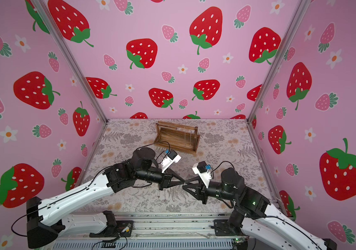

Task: Take the necklace off the jewelry display stand
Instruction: Place the necklace at the center of the board.

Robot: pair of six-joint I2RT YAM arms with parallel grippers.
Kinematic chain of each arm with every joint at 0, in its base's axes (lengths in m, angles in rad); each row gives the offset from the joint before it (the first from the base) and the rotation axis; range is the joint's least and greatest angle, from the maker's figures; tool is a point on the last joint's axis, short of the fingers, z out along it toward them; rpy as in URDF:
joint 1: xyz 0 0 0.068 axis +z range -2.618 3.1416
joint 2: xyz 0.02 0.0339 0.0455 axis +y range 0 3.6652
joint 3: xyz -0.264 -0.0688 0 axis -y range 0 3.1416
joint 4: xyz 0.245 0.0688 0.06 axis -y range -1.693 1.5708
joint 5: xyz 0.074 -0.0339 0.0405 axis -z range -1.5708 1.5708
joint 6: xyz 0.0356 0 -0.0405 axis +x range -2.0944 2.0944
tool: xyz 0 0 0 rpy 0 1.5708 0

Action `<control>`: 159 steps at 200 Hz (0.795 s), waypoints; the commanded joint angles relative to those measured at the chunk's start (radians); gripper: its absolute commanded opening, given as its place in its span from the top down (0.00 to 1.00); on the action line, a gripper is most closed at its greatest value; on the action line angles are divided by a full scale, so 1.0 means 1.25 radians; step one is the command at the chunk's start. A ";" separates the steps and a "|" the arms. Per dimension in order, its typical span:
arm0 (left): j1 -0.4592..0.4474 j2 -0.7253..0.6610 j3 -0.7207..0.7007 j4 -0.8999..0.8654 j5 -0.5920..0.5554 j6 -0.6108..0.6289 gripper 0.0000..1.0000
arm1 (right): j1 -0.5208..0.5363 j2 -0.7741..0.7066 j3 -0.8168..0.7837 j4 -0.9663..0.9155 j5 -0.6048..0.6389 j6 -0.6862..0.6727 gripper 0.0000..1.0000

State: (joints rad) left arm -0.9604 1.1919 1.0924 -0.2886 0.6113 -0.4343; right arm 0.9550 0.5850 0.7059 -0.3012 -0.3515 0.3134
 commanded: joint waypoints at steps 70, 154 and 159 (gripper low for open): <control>-0.007 -0.006 0.032 0.009 0.002 0.001 1.00 | 0.004 0.031 -0.005 0.058 -0.026 0.017 0.69; -0.006 -0.019 0.032 0.010 -0.019 0.005 1.00 | 0.005 0.050 -0.021 0.079 -0.034 0.031 0.70; -0.007 -0.020 0.032 0.010 -0.019 0.005 1.00 | 0.005 0.049 -0.023 0.081 -0.033 0.033 0.70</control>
State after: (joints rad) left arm -0.9634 1.1885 1.0927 -0.2947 0.5964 -0.4351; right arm 0.9550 0.6426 0.6960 -0.2367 -0.3737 0.3401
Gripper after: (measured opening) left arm 0.048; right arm 0.306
